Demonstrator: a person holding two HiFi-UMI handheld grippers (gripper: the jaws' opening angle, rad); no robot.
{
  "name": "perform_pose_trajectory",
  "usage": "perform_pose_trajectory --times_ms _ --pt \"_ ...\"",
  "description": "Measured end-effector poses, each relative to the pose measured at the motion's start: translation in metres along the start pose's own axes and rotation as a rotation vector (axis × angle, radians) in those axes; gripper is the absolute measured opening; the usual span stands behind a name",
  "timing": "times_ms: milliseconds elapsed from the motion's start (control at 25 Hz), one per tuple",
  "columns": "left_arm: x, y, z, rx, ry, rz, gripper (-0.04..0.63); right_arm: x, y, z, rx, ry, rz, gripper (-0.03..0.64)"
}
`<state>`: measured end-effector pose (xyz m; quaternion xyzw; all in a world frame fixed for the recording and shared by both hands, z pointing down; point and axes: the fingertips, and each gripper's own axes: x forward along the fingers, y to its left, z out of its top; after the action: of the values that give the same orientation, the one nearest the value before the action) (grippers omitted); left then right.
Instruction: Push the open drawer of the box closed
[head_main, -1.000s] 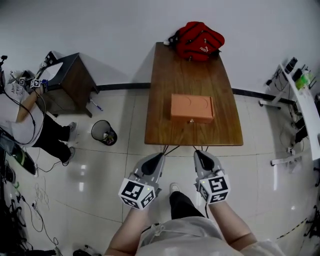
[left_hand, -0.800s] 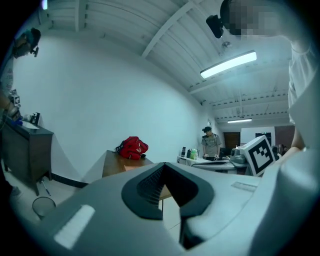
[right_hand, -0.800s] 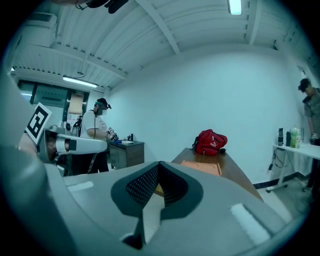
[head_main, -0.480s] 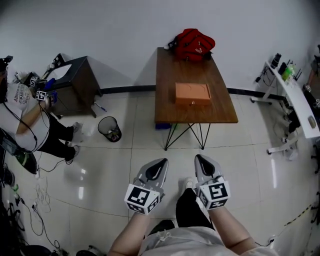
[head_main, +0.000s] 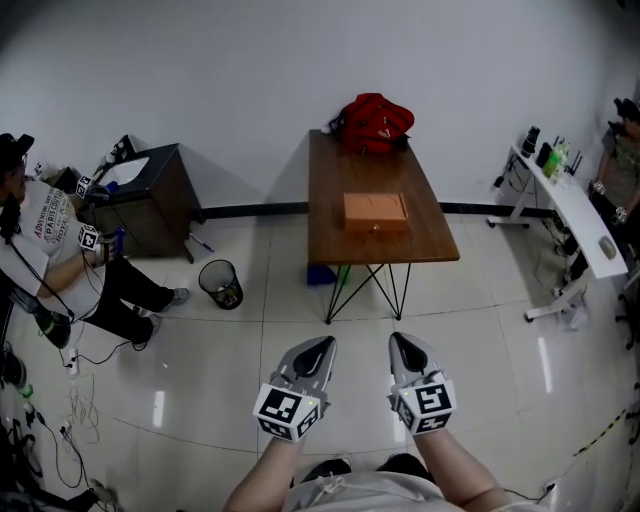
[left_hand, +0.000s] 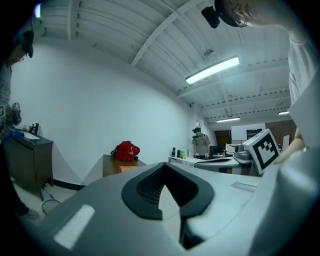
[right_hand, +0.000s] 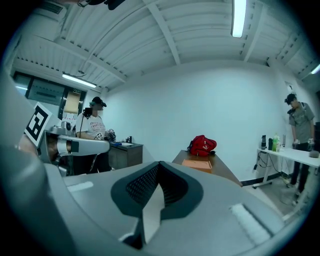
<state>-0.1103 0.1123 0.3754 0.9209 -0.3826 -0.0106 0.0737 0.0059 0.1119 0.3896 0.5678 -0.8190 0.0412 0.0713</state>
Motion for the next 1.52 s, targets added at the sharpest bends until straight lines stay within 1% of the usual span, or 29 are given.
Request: perform_pose_trajectory --times_ms 160,360,520,680,880,1080,1280,1520 --pt "0.001 -0.023 0.006 0.006 -0.01 -0.006 0.006 -0.024 -0.009 0.001 0.014 -0.007 0.003 0.006" --pt "0.005 -0.048 0.007 0.0 -0.033 0.024 0.006 -0.047 -0.018 -0.002 0.007 -0.004 0.058 0.006" --pt "0.009 -0.067 0.005 -0.006 -0.028 0.036 0.006 -0.062 -0.031 0.001 -0.001 -0.013 0.077 0.006" --pt "0.017 -0.081 0.01 0.024 -0.068 0.041 0.006 -0.069 -0.046 -0.003 0.013 -0.018 0.084 0.006" --pt "0.028 -0.101 0.009 0.044 -0.062 0.034 0.006 -0.08 -0.062 -0.01 0.005 -0.011 0.088 0.006" --pt "0.032 -0.112 0.009 0.034 -0.064 0.034 0.006 -0.088 -0.074 -0.008 -0.008 -0.022 0.074 0.006" --pt "0.032 -0.12 0.003 0.017 -0.056 0.038 0.006 -0.095 -0.074 -0.003 -0.017 -0.038 0.084 0.006" --pt "0.031 -0.128 0.001 0.029 -0.045 0.034 0.006 -0.102 -0.071 -0.001 -0.021 -0.048 0.098 0.006"
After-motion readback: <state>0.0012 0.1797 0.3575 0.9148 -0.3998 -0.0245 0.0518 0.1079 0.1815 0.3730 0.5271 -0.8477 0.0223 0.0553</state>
